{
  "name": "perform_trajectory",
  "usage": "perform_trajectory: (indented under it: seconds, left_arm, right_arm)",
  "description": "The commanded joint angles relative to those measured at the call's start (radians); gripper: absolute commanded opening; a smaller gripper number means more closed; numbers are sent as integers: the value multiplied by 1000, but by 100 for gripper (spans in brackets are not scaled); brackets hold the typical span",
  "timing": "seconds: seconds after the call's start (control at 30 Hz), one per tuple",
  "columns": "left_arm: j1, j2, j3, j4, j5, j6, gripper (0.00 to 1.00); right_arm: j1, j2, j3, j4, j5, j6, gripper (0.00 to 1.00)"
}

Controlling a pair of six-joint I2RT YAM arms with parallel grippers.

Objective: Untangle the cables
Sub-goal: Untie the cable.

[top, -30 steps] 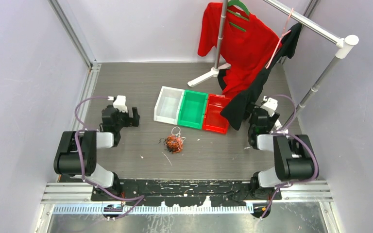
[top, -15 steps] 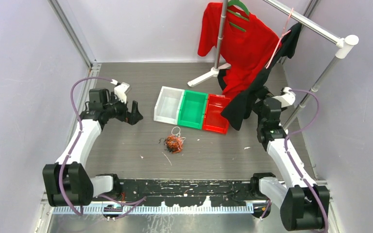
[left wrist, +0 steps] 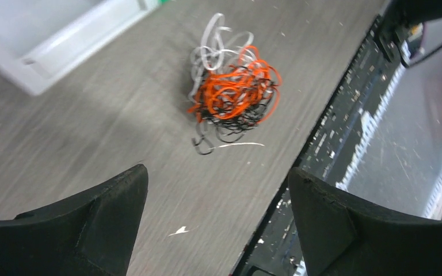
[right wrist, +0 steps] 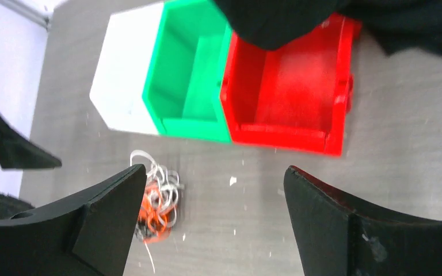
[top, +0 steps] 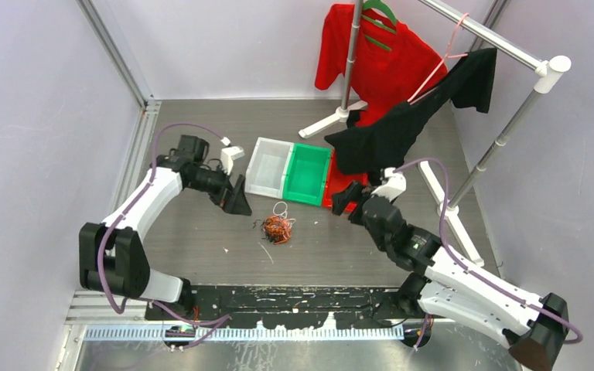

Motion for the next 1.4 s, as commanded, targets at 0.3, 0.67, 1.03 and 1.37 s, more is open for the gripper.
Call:
perform_trajectory:
  seconds: [0.3,0.67,1.03,1.37]
  left_arm:
    - [-120,119,63,-75,91,45,74]
    - [-106,66,92,-176,92,95,66]
    - [-68,14,97,-180,68,53,69]
    - [-58,-23,105,-195,52,51,70]
  right_arm:
    - [502,258,77,-63,249,150,91]
    - [332,599,272,226,-160,-92,69]
    - [191,745,392,149,-508,-204,56]
    - [191,840,396,159,-539,-234,38]
